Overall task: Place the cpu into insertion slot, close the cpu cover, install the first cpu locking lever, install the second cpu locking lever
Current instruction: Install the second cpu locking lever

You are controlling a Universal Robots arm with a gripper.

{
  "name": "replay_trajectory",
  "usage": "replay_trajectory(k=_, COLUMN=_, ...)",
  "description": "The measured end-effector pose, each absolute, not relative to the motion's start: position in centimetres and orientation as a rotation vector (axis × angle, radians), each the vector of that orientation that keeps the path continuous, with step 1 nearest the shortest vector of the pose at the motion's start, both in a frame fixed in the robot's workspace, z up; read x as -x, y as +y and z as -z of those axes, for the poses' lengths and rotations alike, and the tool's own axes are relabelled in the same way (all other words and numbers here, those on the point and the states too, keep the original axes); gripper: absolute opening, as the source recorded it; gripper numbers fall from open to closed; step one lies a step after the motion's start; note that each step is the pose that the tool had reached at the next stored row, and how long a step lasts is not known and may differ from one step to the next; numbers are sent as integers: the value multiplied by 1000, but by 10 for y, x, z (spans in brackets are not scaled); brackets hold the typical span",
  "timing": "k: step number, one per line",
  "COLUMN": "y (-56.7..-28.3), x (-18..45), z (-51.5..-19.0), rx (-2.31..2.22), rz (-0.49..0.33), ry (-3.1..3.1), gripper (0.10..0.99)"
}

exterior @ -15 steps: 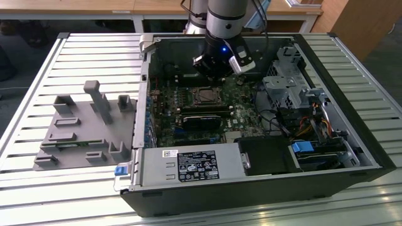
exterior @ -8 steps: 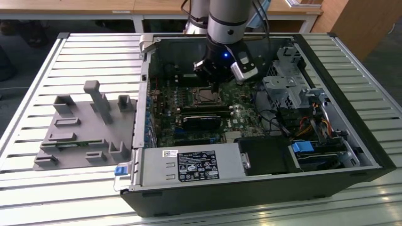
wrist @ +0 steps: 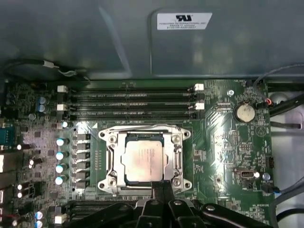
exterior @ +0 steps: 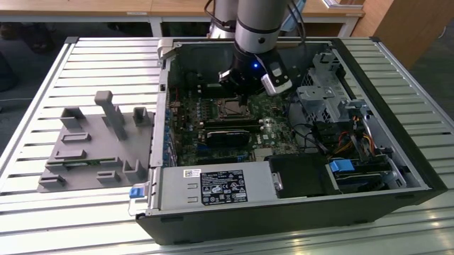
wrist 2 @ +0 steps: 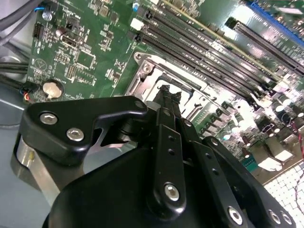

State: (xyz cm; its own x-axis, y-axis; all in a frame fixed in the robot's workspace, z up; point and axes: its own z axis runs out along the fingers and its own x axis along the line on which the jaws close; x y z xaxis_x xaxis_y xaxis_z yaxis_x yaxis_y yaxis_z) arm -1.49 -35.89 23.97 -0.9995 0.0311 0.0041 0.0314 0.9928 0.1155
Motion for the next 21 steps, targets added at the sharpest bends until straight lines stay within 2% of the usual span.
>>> replay_trajectory(k=10, y=-376, x=15, z=-238, rx=49, rz=202, ry=-3132, gripper=106)
replay_trajectory(k=21, y=-381, x=28, z=-237, rx=49, rz=202, ry=-3132, gripper=106)
